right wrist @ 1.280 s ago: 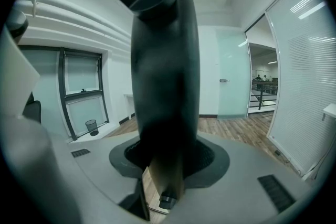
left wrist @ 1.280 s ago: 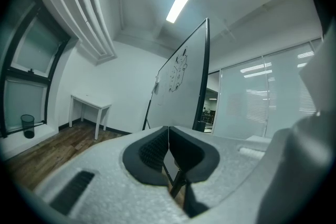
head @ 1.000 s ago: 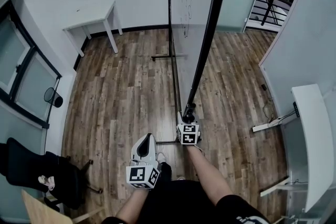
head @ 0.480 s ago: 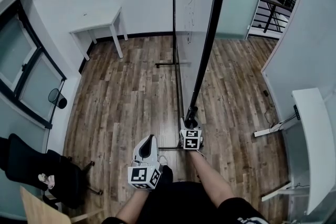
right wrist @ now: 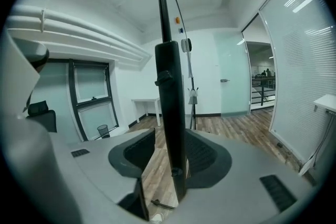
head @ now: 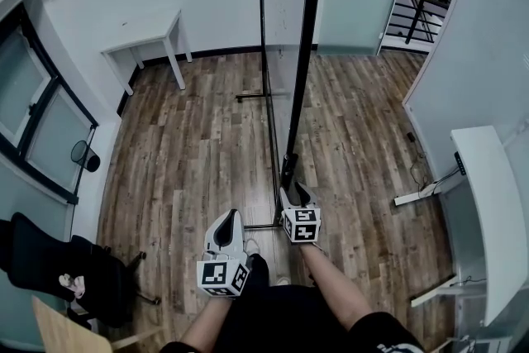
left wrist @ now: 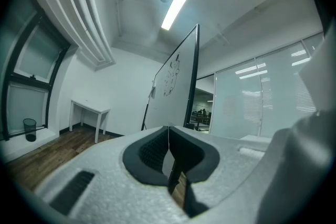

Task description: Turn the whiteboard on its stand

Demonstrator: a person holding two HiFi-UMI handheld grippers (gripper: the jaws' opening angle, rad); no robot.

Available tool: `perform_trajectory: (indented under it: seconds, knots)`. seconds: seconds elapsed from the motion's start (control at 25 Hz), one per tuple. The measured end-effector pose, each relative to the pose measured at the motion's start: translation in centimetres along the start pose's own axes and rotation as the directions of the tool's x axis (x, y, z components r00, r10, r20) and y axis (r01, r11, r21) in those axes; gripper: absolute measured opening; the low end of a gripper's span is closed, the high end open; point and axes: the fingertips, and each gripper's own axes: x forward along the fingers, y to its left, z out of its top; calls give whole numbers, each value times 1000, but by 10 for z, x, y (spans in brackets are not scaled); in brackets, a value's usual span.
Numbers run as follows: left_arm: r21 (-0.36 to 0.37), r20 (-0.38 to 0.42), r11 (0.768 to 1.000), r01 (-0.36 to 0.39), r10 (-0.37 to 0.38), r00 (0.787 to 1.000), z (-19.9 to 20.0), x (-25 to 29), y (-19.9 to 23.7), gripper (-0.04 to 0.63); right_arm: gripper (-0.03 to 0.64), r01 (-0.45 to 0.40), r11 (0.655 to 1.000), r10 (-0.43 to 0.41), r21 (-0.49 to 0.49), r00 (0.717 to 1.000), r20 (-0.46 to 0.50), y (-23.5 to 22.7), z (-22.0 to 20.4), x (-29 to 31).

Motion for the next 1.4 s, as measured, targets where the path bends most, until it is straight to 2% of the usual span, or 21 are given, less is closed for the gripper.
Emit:
perform_trajectory:
  seconds: [0.32,0.52,0.92,1.12,1.4]
  knots:
    - [5,-17,1000,5,-5,1000,-3,-13,-28,18,143,-43,998,43,46,999,-3,3,4,-51]
    - [3,-32,1000,9,-9,999,-1,-14,-38,18,99,-63,994,62,95,998,13,2,12,-77]
    - [19,-25,1000,17,-17,1000,9,-14,-32,18,26,-116,987,111,110,993,49,26,39,-116]
    - [8,-58,999,36,-36,998,5,-12,-22,18,20,-130,989,124,72,989,81,51,58,-130]
    - [-12,-84,997,73,-74,994,-5,-5,-16,18,20,-138,987,128,86,986,111,65,71,-142]
